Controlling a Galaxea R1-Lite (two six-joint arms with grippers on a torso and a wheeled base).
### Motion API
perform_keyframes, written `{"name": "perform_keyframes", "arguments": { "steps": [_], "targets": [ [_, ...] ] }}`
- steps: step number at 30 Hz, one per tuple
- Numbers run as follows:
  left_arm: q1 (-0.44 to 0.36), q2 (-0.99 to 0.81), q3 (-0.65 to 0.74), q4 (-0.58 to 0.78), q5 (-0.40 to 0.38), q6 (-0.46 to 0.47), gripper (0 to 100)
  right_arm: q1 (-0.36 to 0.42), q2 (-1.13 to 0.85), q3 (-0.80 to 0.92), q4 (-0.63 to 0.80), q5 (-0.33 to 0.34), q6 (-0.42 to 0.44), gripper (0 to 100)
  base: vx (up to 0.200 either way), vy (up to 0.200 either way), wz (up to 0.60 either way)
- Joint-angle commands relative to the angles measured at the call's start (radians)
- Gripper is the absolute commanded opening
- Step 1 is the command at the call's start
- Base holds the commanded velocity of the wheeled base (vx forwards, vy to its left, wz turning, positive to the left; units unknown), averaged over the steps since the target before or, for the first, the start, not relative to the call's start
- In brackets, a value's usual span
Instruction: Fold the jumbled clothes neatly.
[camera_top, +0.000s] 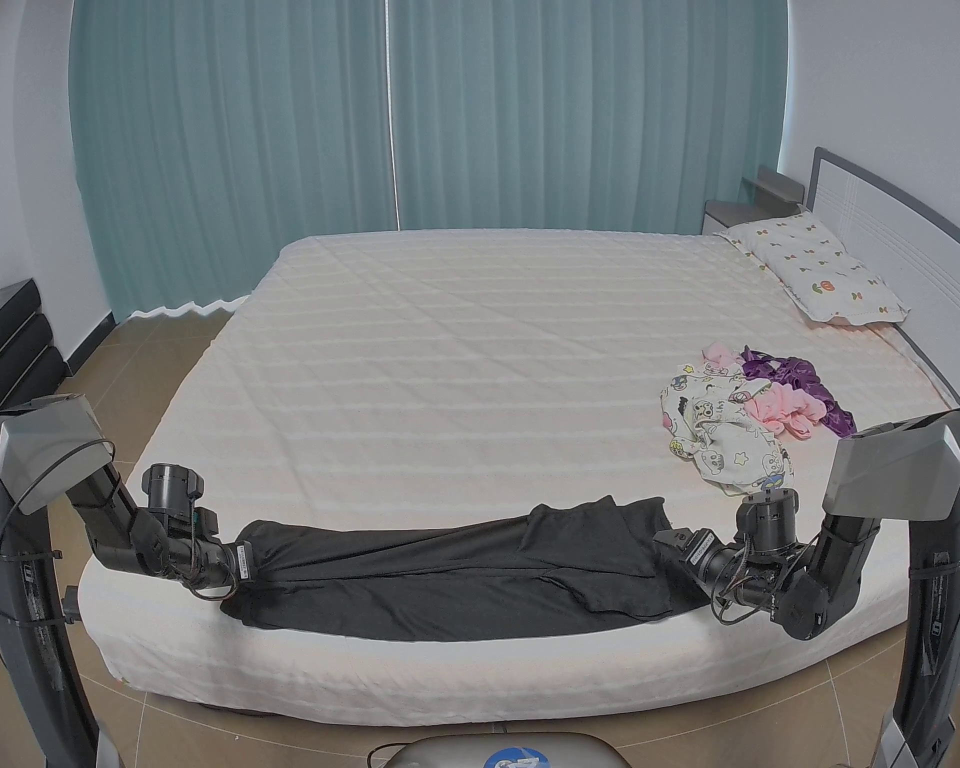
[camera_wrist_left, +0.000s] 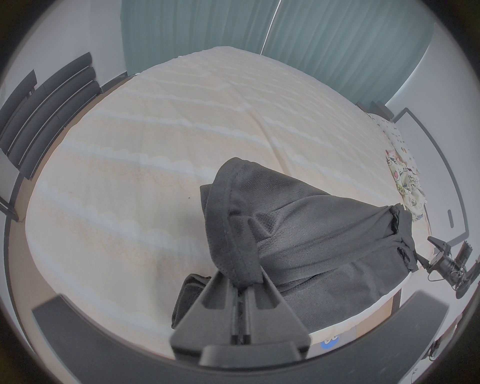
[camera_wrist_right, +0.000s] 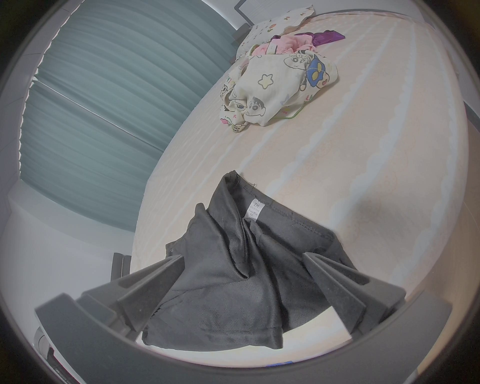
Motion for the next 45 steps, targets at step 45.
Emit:
{"name": "perform_keyframes", "arguments": {
  "steps": [45],
  "targets": [
    [-0.388, -0.163, -0.170, 0.269, 0.176, -0.205, 0, 0.001, 0.000, 0.002, -0.001, 0.000, 0.000, 100, 0.000, -0.173, 0.00]
  ]
}}
